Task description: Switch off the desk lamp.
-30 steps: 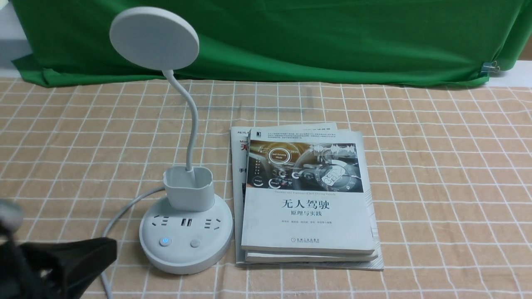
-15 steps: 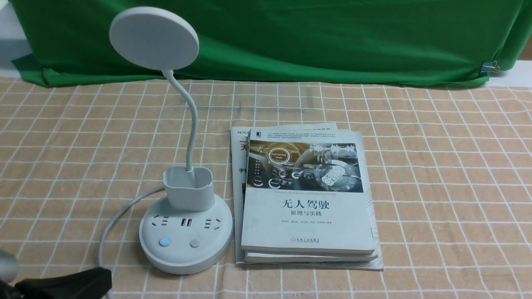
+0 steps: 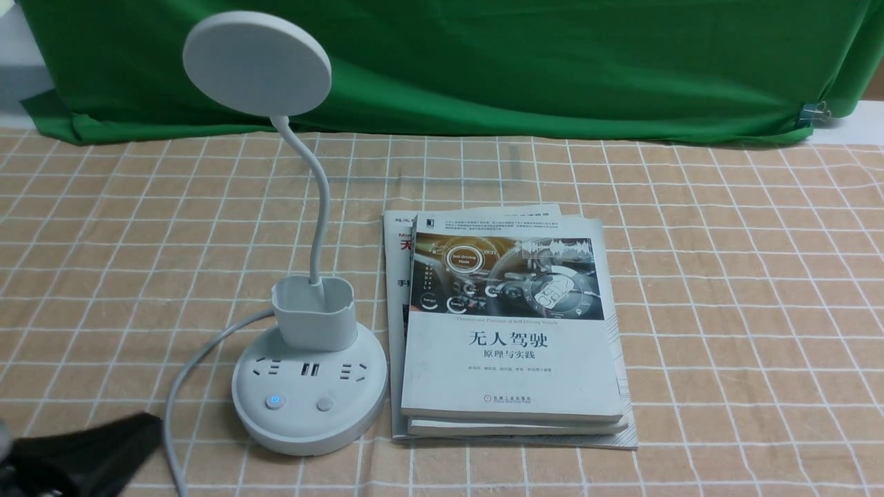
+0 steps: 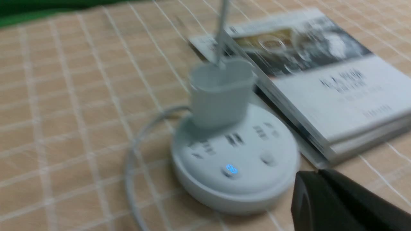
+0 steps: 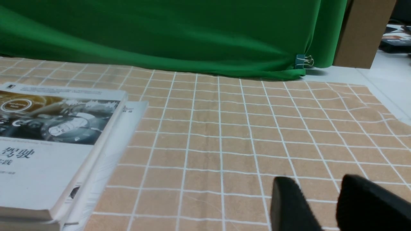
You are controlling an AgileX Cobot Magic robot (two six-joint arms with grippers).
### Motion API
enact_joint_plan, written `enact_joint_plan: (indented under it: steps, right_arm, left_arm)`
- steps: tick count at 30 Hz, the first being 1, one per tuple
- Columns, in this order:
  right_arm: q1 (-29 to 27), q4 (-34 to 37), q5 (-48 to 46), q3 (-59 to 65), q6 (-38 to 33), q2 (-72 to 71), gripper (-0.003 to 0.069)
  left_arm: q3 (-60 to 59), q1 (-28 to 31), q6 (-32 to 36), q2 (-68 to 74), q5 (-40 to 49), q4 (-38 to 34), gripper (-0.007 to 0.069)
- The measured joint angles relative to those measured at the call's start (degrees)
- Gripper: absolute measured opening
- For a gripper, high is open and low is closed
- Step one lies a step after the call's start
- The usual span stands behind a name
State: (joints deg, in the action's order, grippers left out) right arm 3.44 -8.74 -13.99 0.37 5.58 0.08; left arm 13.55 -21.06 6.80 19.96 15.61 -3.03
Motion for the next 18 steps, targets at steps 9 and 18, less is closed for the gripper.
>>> enact_joint_plan:
  steps: [9, 18]
  right_arm:
    - [0.0, 0.0, 0.0, 0.0, 0.0, 0.0, 0.0242]
    - [0.0, 0.0, 0.0, 0.0, 0.0, 0.0, 0.0242]
  left_arm:
    - [-6.62, 19.4, 0.0, -13.51, -3.77, -1.16, -0.0004]
    - [-13.82, 22.22, -1.75, -19.85, -7.26, -3.71, -0.0004]
